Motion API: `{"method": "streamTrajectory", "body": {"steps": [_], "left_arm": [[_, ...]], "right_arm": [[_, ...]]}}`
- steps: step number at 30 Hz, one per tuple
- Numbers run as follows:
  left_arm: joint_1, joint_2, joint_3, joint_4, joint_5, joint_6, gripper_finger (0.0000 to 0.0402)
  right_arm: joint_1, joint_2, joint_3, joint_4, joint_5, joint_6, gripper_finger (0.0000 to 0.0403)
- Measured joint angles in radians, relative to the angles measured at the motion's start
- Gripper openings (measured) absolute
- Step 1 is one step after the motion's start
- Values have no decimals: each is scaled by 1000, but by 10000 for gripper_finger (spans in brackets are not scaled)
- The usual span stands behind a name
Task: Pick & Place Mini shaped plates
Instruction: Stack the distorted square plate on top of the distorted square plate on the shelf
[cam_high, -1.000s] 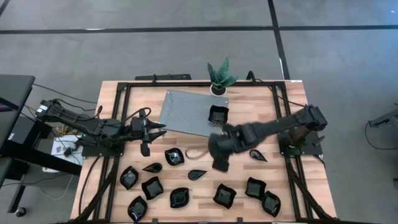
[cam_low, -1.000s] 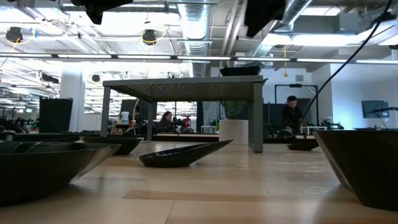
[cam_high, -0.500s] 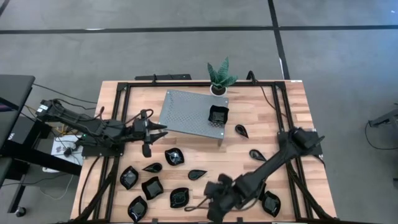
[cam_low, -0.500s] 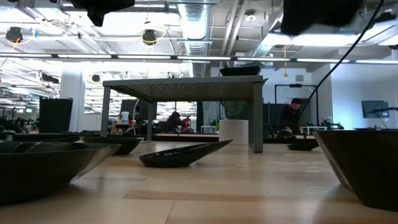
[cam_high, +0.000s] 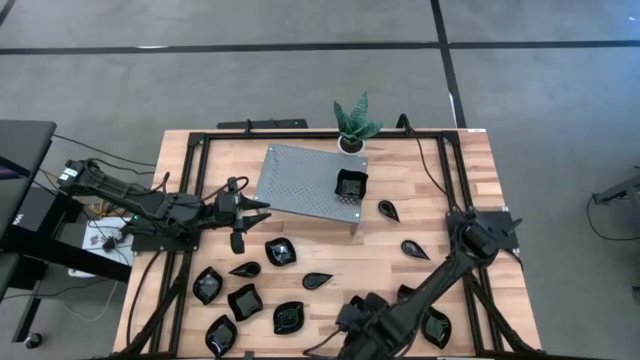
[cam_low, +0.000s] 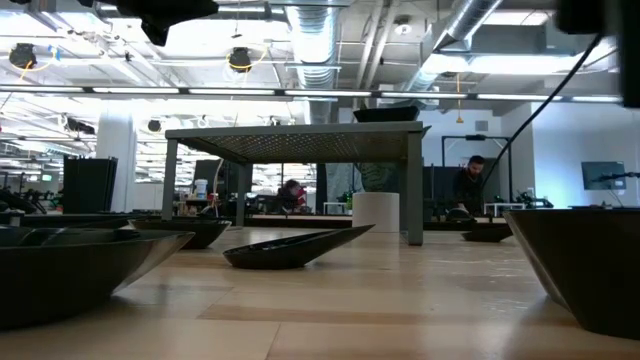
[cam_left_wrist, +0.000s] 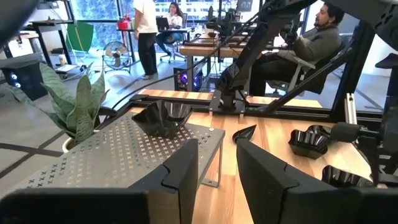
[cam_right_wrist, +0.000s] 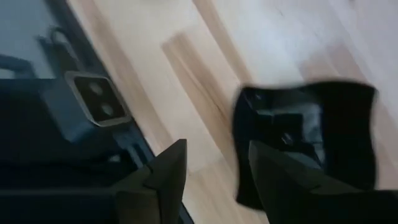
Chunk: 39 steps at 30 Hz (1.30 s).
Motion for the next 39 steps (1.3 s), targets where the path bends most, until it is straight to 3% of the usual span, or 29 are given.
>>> {"method": "streamTrajectory", "body": {"steps": [15, 24, 28, 34, 39], "left_arm": [[0, -1, -22, 1, 0, -3, 113], [0, -2, -36, 0, -1, -100, 113], [-7, -2, -36, 0, -1, -112, 113], [-57, -3, -36, 1, 98, -127, 113], [-129, -3, -36, 0, 183, -134, 113]], "right_arm": [[17, 61, 0, -100, 6, -86, 168], [-5, 97, 2, -100, 4, -120, 164], [-10, 99, 1, -125, 1, -165, 127], [-30, 92, 1, -128, -36, -270, 13], [-52, 91, 51, -174, -76, -302, 13]]}}
